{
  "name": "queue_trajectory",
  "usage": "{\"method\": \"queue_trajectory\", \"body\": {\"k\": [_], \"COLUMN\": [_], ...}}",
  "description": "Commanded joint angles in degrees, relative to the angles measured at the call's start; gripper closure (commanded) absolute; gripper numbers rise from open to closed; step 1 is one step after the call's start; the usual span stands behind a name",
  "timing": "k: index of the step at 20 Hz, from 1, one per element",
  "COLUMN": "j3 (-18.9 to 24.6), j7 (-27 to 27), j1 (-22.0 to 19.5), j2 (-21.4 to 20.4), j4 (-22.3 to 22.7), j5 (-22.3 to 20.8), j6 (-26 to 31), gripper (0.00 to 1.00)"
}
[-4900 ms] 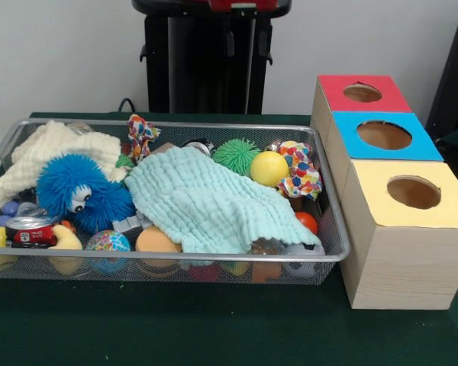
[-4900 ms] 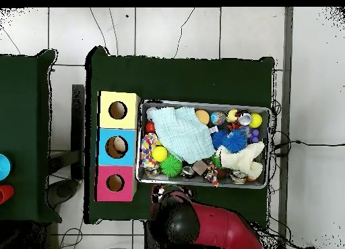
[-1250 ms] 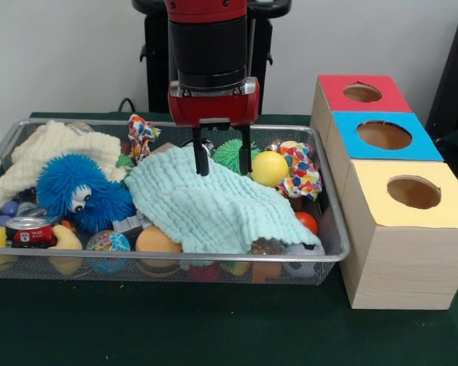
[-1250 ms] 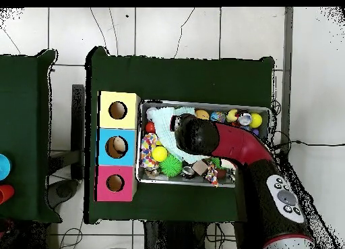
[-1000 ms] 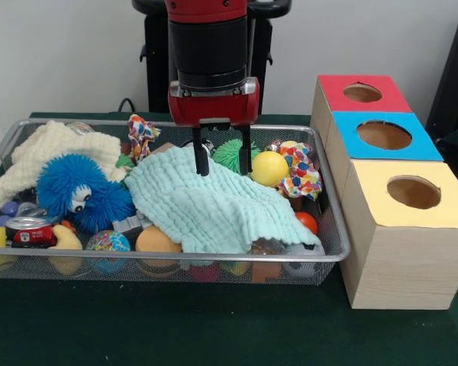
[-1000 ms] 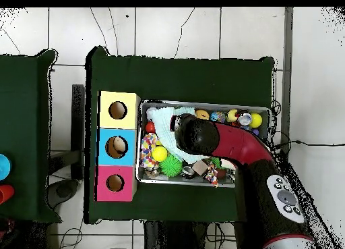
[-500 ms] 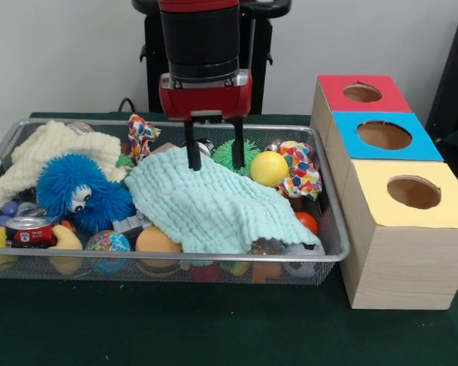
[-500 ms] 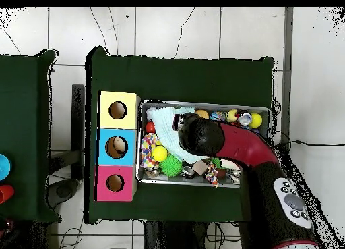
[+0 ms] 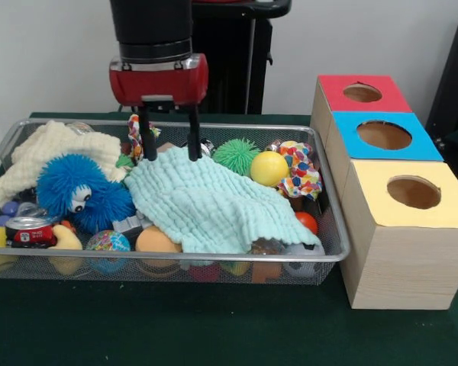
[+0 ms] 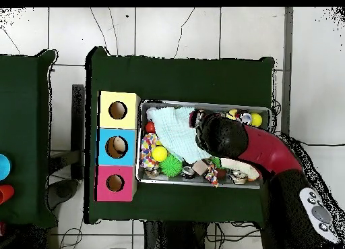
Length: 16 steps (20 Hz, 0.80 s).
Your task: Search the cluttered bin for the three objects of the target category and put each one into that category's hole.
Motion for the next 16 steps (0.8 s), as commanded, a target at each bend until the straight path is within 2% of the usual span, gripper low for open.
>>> {"method": "queue_trajectory", "body": {"k": [1, 4, 12, 16], "j3": [4.75, 4.21, 0.75, 1.09], "j7": [-5.35, -4.81, 0.68, -0.54], "j1": [-1.7, -1.37, 2.61, 1.8], "j2": [0.42, 0.36, -2.68, -3.35], "j4": [0.33, -0.17, 2.31, 2.74], "j5": [-3.89, -4.3, -4.24, -4.01], "j6": [6.81, 6.83, 4.82, 5.32], "gripper": [0.0, 0.0, 0.0, 0.0]}}
